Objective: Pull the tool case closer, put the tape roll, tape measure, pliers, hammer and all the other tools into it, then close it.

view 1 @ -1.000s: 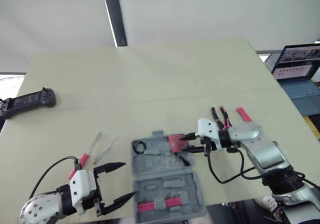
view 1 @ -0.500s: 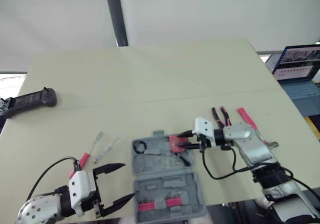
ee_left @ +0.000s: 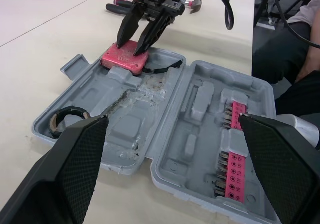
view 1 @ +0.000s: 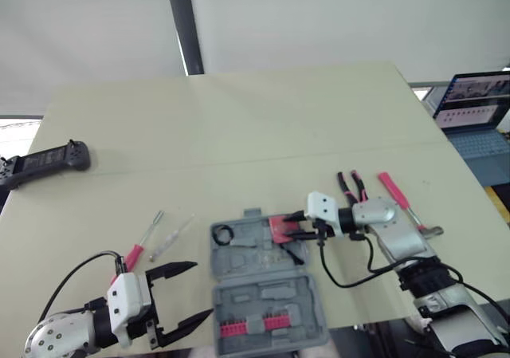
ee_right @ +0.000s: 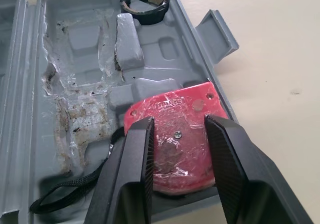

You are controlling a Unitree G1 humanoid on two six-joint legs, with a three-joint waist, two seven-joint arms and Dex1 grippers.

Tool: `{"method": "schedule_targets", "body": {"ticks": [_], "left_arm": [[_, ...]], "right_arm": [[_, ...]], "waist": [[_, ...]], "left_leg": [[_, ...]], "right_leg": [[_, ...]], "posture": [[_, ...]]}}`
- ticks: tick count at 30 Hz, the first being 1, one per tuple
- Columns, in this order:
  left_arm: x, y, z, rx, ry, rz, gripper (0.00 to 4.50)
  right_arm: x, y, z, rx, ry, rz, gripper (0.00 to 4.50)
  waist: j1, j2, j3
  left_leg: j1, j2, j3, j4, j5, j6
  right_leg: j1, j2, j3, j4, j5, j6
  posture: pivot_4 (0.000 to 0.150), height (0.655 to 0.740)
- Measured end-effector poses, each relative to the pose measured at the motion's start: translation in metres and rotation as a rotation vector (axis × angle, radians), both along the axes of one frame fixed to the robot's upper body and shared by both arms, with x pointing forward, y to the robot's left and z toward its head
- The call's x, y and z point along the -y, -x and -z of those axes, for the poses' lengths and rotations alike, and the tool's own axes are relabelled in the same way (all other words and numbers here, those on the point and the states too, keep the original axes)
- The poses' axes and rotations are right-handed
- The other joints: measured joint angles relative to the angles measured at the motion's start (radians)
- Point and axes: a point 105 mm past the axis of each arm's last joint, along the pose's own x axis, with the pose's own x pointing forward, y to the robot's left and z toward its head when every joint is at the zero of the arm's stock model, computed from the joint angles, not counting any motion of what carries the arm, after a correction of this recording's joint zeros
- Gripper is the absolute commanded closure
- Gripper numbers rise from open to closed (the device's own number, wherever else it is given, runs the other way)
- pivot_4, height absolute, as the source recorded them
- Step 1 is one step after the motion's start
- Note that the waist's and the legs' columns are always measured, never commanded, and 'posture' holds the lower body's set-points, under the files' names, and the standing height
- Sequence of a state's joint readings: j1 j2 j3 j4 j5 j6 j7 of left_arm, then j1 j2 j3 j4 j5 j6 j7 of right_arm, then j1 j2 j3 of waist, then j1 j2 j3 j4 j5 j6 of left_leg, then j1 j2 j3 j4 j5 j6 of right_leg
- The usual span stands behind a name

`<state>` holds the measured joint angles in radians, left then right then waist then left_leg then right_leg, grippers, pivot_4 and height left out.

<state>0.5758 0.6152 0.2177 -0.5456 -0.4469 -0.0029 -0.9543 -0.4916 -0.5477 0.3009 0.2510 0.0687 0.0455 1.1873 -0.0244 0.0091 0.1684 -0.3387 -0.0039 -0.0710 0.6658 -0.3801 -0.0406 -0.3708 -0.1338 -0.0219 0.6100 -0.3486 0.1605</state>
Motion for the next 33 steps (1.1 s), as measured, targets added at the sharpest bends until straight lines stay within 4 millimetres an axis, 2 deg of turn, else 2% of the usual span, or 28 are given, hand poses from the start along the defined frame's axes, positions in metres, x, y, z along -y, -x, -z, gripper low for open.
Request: {"method": "schedule_targets", "body": {"ticks": [17, 33], "left_arm": [[0.0, 0.0, 0.0, 0.002, -0.004, 0.004, 0.0], [-0.003, 0.001, 0.0, 0.0, -0.012, -0.004, 0.0]], "right_arm": [[-0.001, 0.0, 0.013, -0.062, -0.045, 0.033, 2.8], [0.002, -0.001, 0.023, -0.04, -0.078, 0.038, 2.8]], "waist": [[-0.001, -0.003, -0.005], [0.0, -0.008, -0.016]], "left_leg": [[0.005, 0.001, -0.002, -0.001, 0.0, 0.0], [0.009, 0.001, -0.003, -0.001, 0.0, 0.0]], "right_leg": [[0.007, 0.0, -0.002, -0.003, 0.0, 0.0], [0.012, 0.0, -0.003, -0.009, 0.0, 0.0]], "posture": [[0.15, 0.74], [0.15, 0.74]]}}
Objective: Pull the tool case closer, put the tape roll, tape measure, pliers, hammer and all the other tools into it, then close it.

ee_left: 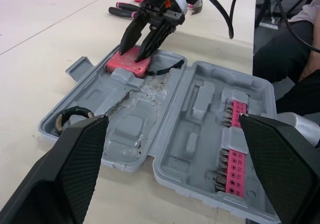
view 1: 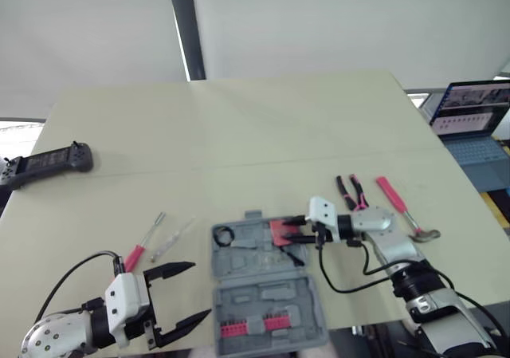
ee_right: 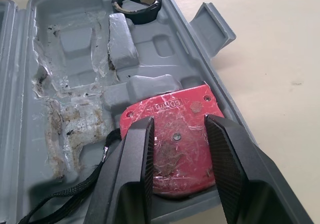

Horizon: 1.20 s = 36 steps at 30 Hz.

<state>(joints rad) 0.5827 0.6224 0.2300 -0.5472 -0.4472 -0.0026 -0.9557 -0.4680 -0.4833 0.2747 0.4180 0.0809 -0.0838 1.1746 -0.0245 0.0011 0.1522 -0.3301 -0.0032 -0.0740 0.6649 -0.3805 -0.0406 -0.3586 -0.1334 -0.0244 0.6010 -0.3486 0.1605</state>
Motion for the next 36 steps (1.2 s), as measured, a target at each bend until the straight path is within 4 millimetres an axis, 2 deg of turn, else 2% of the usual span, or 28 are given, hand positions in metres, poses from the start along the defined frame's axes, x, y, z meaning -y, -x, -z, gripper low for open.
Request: {"method": "schedule_targets", "body": {"ticks": [7, 11, 14, 18, 21, 25, 28, 36], "left_arm": [[-0.002, -0.002, 0.001, -0.031, 0.017, -0.034, 0.0], [-0.003, -0.005, 0.002, -0.055, 0.034, -0.055, 0.0], [-0.003, -0.01, -0.001, -0.052, 0.046, -0.063, 0.0], [-0.006, -0.017, -0.003, -0.058, 0.046, -0.087, 0.0], [-0.012, -0.016, 0.002, -0.093, 0.039, -0.122, 0.0], [-0.015, -0.01, 0.008, -0.129, 0.044, -0.148, 0.0], [-0.02, -0.006, 0.012, -0.153, 0.047, -0.18, 0.0], [-0.027, 0.005, 0.017, -0.15, 0.01, -0.152, 0.0]], "right_arm": [[0.001, -0.001, 0.0, 0.022, -0.016, 0.021, 2.8], [0.004, -0.001, -0.01, 0.019, -0.014, 0.053, 2.8], [0.02, 0.002, -0.025, 0.029, 0.009, 0.102, 2.8], [0.033, 0.015, -0.058, 0.063, 0.024, 0.108, 2.8], [0.053, 0.052, -0.05, -0.075, 0.067, 0.142, 1.96], [0.071, 0.09, -0.033, -0.23, 0.065, 0.221, 0.04], [0.091, 0.112, -0.021, -0.286, 0.09, 0.299, 0.04], [0.112, 0.133, -0.015, -0.29, 0.112, 0.379, 0.04]], "waist": [[0.0, -0.001, -0.002], [0.004, 0.004, 0.002], [0.019, 0.012, 0.008], [0.023, 0.013, 0.01], [0.033, 0.012, 0.01], [0.037, 0.011, 0.012], [0.039, 0.01, 0.012], [0.045, 0.009, 0.013]], "left_leg": [[0.002, 0.0, 0.0, 0.0, 0.0, 0.0], [-0.002, 0.0, 0.0, 0.001, 0.0, 0.0], [-0.005, -0.001, 0.0, 0.001, 0.0, 0.0], [-0.006, 0.0, 0.001, 0.001, 0.0, 0.0], [-0.005, 0.0, 0.001, 0.0, -0.001, 0.001], [-0.005, -0.001, 0.002, 0.001, -0.001, 0.002], [-0.004, 0.0, 0.003, 0.001, -0.001, 0.002], [-0.004, 0.0, 0.003, 0.001, -0.001, 0.003]], "right_leg": [[0.002, 0.0, 0.0, -0.001, 0.0, 0.0], [-0.001, 0.0, 0.001, 0.0, 0.0, 0.0], [-0.004, -0.001, 0.001, 0.0, 0.0, 0.0], [-0.006, 0.0, 0.0, 0.0, 0.0, 0.0], [-0.003, 0.0, 0.0, -0.002, 0.0, 0.0], [-0.001, 0.0, 0.001, -0.006, 0.003, 0.0], [0.0, 0.001, 0.001, -0.007, 0.004, -0.001], [-0.001, 0.001, 0.002, -0.008, 0.004, -0.001]], "posture": [[0.15, 0.74], [0.15, 0.74], [0.15, 0.74], [0.15, 0.74], [0.15, 0.74], [0.15, 0.74], [0.15, 0.74], [0.15, 0.74]]}}
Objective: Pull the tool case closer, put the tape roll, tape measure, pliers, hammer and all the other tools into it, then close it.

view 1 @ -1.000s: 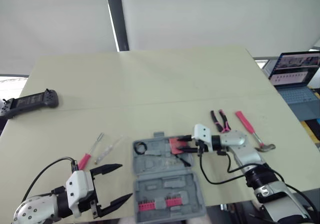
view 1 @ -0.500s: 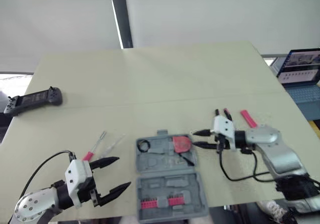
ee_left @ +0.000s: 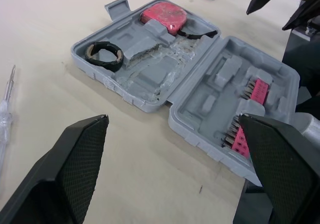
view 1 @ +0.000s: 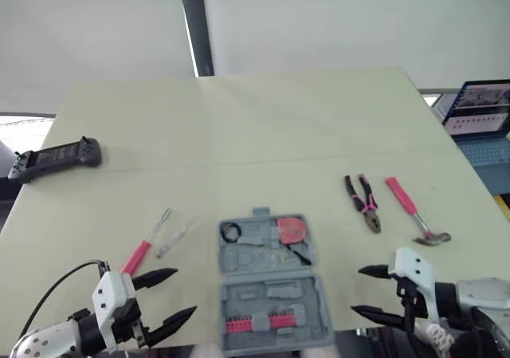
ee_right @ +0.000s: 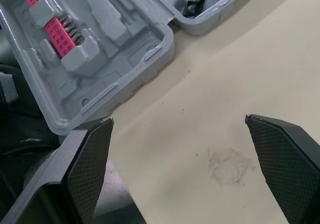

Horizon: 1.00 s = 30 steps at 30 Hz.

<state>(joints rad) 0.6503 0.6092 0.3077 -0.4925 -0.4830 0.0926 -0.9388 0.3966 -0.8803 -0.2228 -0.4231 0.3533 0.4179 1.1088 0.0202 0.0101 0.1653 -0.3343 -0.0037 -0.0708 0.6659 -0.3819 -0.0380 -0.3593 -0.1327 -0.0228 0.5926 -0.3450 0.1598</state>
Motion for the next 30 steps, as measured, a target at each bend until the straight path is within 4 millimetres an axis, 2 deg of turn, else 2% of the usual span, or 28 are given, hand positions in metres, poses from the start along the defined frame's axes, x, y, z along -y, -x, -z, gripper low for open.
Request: {"method": "schedule_targets", "body": {"ticks": [4, 9, 18, 26, 30], "left_arm": [[-0.005, 0.006, -0.003, 0.03, -0.045, -0.004, 0.0], [-0.002, 0.015, -0.007, 0.05, -0.068, 0.011, 0.0], [-0.014, 0.026, -0.007, 0.013, -0.095, -0.102, 0.0], [-0.015, 0.021, -0.009, 0.001, -0.085, -0.125, 0.0], [0.001, 0.001, -0.028, 0.081, 0.009, -0.063, 0.0]], "right_arm": [[0.005, 0.006, 0.001, 0.001, 0.008, 0.011, 0.04], [0.006, 0.004, -0.001, 0.024, 0.004, 0.019, 0.04], [0.016, 0.001, -0.002, 0.041, 0.009, 0.05, 0.04], [0.015, 0.0, -0.003, 0.057, 0.017, 0.041, 0.04], [0.02, -0.011, -0.003, 0.086, 0.015, 0.116, 0.04]], "waist": [[0.002, -0.001, 0.0], [0.003, -0.001, 0.001], [0.004, -0.003, 0.002], [0.004, -0.003, 0.002], [0.006, -0.003, 0.002]], "left_leg": [[0.0, 0.0, 0.0, 0.0, 0.0, 0.0], [0.0, 0.0, 0.0, 0.0, 0.0, 0.0], [0.0, 0.0, 0.0, 0.0, 0.0, 0.001], [0.0, 0.0, 0.0, 0.001, 0.0, 0.001], [0.0, 0.0, 0.0, 0.001, 0.0, 0.001]], "right_leg": [[0.0, 0.0, 0.0, 0.0, 0.0, 0.0], [0.0, 0.0, 0.0, 0.0, 0.0, 0.0], [0.001, 0.0, 0.001, -0.001, 0.0, 0.0], [0.001, 0.0, 0.001, 0.0, 0.0, -0.001], [0.001, 0.0, 0.001, 0.001, 0.001, -0.001]], "posture": [[0.15, 0.74], [0.15, 0.74], [0.15, 0.74], [0.15, 0.74], [0.15, 0.74]]}}
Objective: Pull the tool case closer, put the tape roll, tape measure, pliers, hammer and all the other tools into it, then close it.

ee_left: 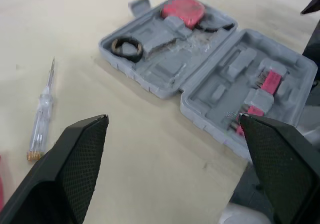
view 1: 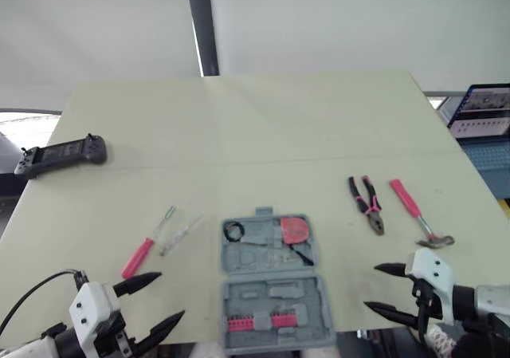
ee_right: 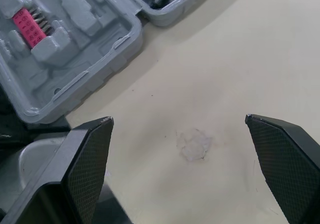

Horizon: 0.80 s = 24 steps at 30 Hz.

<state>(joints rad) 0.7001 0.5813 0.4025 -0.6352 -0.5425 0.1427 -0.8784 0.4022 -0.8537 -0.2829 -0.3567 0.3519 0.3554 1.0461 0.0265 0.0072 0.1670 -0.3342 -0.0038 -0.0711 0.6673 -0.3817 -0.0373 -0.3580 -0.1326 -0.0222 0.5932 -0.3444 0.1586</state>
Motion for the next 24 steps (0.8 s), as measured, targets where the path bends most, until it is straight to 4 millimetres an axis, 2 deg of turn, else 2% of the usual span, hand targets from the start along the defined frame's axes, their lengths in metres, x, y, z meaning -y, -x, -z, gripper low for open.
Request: {"method": "schedule_targets", "body": {"ticks": [3, 7, 12, 19, 24], "left_arm": [[0.027, -0.012, -0.026, 0.108, 0.07, 0.132, 0.0], [0.041, -0.008, -0.025, 0.108, 0.099, 0.217, 0.0], [0.044, -0.002, -0.02, 0.11, 0.099, 0.269, 0.0], [0.037, -0.002, -0.009, 0.117, 0.099, 0.28, 0.0], [0.033, -0.001, 0.0, 0.12, 0.093, 0.277, 0.0]], "right_arm": [[0.006, -0.01, -0.001, 0.028, -0.002, 0.093, 0.04], [0.018, -0.027, -0.004, 0.072, -0.034, 0.298, 0.04], [0.018, -0.043, -0.007, 0.098, -0.059, 0.443, 0.04], [0.015, -0.081, -0.02, 0.189, -0.11, 0.6, 0.04], [0.023, -0.102, -0.013, 0.172, -0.119, 0.717, 0.04]], "waist": [[-0.003, 0.001, -0.001], [-0.017, 0.004, -0.002], [-0.022, 0.006, -0.003], [-0.025, 0.006, -0.003], [-0.027, 0.006, -0.003]], "left_leg": [[0.0, 0.0, 0.0, 0.0, 0.0, 0.0], [0.0, 0.001, 0.001, -0.002, 0.0, 0.0], [0.0, 0.0, 0.001, -0.001, 0.0, 0.0], [0.0, 0.0, 0.001, -0.001, 0.0, 0.0], [0.0, 0.0, 0.001, -0.001, 0.0, 0.0]], "right_leg": [[0.0, 0.0, 0.0, 0.0, 0.0, 0.0], [-0.001, 0.001, 0.0, 0.0, 0.0, 0.0], [-0.001, 0.001, 0.001, 0.0, 0.0, 0.0], [-0.002, 0.001, 0.001, 0.001, 0.0, 0.0], [-0.003, 0.001, 0.001, 0.001, 0.0, 0.0]], "posture": [[0.15, 0.74], [0.15, 0.74], [0.15, 0.74], [0.15, 0.74], [0.15, 0.74]]}}
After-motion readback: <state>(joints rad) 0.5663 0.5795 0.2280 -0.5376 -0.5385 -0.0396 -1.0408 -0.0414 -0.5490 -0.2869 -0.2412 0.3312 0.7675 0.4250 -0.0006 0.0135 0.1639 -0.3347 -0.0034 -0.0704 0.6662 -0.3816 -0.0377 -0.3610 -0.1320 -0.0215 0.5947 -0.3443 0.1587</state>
